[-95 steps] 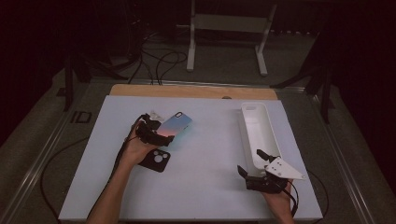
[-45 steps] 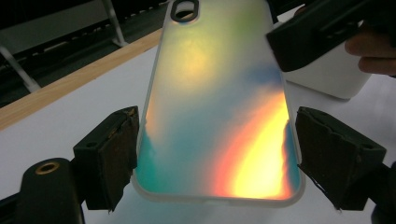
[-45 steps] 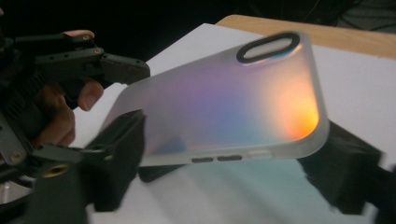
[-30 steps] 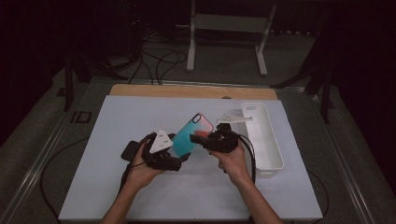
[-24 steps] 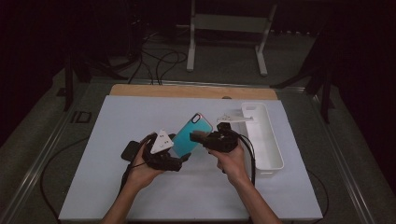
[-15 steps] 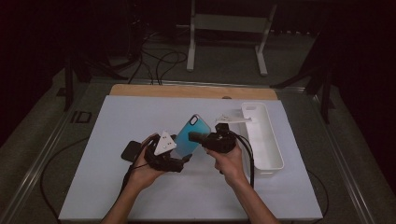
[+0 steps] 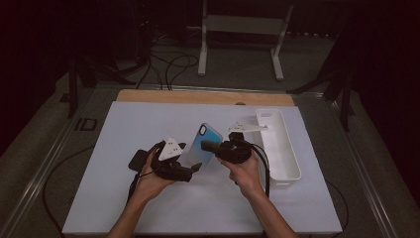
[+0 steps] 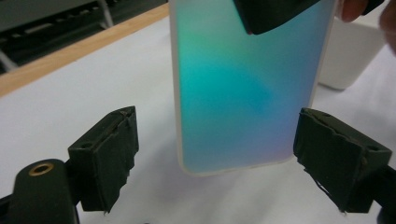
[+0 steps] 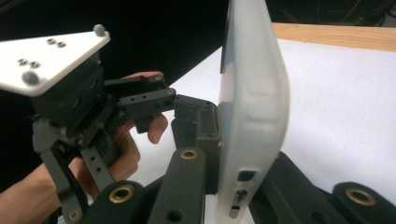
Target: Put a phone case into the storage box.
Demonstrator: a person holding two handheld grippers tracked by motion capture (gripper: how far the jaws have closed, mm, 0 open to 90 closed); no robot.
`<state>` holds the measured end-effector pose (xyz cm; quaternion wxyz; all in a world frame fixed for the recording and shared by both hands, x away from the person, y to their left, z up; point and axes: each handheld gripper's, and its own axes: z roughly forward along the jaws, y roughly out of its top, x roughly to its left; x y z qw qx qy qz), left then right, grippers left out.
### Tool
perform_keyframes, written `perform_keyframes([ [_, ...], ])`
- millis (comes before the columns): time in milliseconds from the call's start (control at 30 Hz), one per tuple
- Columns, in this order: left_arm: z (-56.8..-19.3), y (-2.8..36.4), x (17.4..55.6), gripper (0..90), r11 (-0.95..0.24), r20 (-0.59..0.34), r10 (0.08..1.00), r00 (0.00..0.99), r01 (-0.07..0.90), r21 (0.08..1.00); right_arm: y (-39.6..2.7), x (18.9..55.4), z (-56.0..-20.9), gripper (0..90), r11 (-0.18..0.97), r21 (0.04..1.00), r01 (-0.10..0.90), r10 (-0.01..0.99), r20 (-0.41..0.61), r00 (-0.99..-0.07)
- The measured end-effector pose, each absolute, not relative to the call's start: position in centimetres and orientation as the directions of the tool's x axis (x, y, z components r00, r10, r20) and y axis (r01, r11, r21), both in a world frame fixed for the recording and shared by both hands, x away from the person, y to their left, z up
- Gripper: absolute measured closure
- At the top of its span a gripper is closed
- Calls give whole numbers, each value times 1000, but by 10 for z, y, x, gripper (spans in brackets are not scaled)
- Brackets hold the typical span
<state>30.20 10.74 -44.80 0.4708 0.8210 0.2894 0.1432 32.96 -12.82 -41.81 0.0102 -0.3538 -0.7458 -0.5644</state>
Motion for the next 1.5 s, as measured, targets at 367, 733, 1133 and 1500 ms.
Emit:
perform_keyframes([
  [367, -453, 107, 303, 53, -387, -160, 512, 844, 393, 834, -132, 320, -411, 864, 180, 883, 434, 413, 333, -848],
  [733, -453, 106, 301, 238, -384, -212, 433, 876, 392, 836, -127, 316, -408, 864, 215, 901, 377, 291, 309, -905],
  [1133, -454, 110, 300, 543, -411, -242, 321, 916, 365, 836, -125, 317, -409, 854, 262, 901, 346, 246, 284, -927],
  [1500, -456, 105, 297, 850, -436, -207, 300, 931, 327, 838, -127, 318, -408, 534, 296, 899, 322, 288, 238, -928],
])
